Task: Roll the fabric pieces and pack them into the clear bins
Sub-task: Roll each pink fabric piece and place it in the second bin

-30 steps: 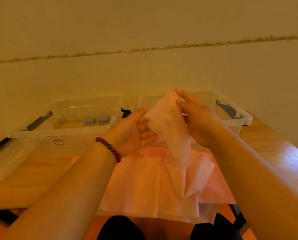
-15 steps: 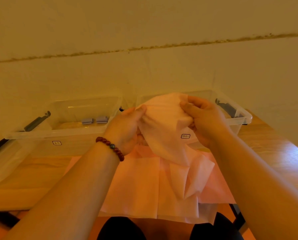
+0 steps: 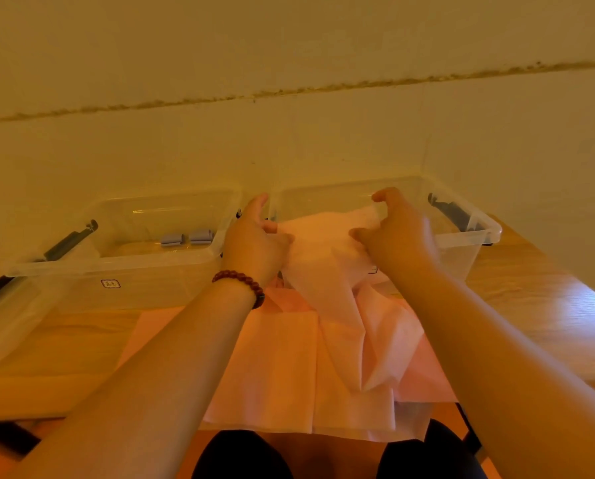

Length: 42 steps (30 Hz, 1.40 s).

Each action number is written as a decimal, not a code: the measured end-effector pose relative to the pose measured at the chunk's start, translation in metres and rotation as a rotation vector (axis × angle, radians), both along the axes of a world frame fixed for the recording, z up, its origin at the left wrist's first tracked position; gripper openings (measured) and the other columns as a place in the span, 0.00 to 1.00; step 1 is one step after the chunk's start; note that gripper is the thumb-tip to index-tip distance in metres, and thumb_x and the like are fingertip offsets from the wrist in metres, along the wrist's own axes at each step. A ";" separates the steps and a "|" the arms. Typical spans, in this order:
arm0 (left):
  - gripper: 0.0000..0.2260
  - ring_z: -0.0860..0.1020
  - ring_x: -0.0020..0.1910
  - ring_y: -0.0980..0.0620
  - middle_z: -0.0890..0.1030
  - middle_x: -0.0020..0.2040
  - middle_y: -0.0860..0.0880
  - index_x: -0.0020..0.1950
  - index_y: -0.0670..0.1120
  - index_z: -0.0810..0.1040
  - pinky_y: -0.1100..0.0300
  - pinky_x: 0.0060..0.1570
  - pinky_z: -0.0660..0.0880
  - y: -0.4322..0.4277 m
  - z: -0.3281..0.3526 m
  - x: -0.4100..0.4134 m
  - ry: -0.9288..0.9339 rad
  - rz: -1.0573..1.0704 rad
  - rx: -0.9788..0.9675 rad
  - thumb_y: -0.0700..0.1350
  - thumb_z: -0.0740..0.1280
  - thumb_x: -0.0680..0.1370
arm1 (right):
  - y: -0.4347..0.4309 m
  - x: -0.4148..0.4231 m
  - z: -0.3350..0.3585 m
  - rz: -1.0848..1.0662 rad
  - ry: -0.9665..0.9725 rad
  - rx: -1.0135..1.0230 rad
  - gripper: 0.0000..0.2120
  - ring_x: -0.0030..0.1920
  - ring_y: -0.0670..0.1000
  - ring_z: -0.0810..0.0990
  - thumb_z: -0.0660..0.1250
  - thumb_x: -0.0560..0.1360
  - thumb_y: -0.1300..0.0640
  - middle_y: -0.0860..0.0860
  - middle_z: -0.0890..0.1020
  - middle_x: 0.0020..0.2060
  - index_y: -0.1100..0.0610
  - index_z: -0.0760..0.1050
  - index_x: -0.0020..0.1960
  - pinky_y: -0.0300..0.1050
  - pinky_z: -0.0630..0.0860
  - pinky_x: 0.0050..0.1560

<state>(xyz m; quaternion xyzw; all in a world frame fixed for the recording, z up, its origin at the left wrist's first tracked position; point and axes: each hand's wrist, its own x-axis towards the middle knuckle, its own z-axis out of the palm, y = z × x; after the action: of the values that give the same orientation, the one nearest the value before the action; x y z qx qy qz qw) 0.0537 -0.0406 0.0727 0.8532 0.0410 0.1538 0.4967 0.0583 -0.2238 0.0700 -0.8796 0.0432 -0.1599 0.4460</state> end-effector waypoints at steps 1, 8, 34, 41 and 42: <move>0.31 0.70 0.46 0.58 0.76 0.52 0.53 0.75 0.53 0.60 0.71 0.35 0.65 -0.002 -0.003 0.000 -0.012 0.018 0.057 0.42 0.69 0.76 | 0.003 0.000 -0.005 -0.011 -0.012 -0.031 0.25 0.41 0.51 0.76 0.72 0.74 0.52 0.52 0.78 0.44 0.47 0.66 0.68 0.41 0.69 0.29; 0.22 0.73 0.45 0.55 0.72 0.45 0.56 0.66 0.49 0.69 0.58 0.43 0.74 -0.001 -0.023 -0.008 -0.142 0.166 0.080 0.51 0.70 0.75 | 0.006 -0.015 -0.028 -0.068 -0.243 0.125 0.13 0.35 0.49 0.78 0.70 0.76 0.52 0.49 0.77 0.34 0.51 0.66 0.54 0.46 0.75 0.33; 0.09 0.81 0.41 0.43 0.84 0.44 0.46 0.53 0.49 0.78 0.48 0.37 0.80 0.006 -0.001 -0.004 0.136 -0.326 -0.653 0.38 0.69 0.75 | 0.001 -0.017 0.002 0.312 -0.038 0.719 0.11 0.40 0.52 0.81 0.69 0.75 0.64 0.53 0.84 0.41 0.51 0.79 0.53 0.49 0.80 0.40; 0.16 0.76 0.24 0.54 0.78 0.29 0.49 0.36 0.44 0.74 0.65 0.21 0.71 -0.006 -0.020 0.000 -0.018 0.118 -0.265 0.54 0.73 0.72 | 0.012 -0.013 -0.023 -0.090 -0.105 0.352 0.14 0.30 0.50 0.71 0.67 0.77 0.52 0.52 0.74 0.30 0.57 0.71 0.37 0.47 0.69 0.33; 0.16 0.76 0.23 0.56 0.79 0.30 0.49 0.37 0.43 0.75 0.65 0.22 0.72 -0.007 -0.024 -0.003 -0.006 0.123 -0.291 0.54 0.73 0.72 | 0.010 -0.012 -0.028 -0.108 -0.098 0.364 0.12 0.31 0.49 0.71 0.66 0.78 0.53 0.51 0.74 0.31 0.55 0.70 0.37 0.45 0.69 0.33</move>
<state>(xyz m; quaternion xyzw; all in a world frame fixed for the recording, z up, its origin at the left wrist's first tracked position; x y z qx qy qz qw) 0.0510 -0.0474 0.0484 0.7676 0.1135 0.1791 0.6049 0.0459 -0.2133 0.0422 -0.7720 0.0968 -0.2159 0.5900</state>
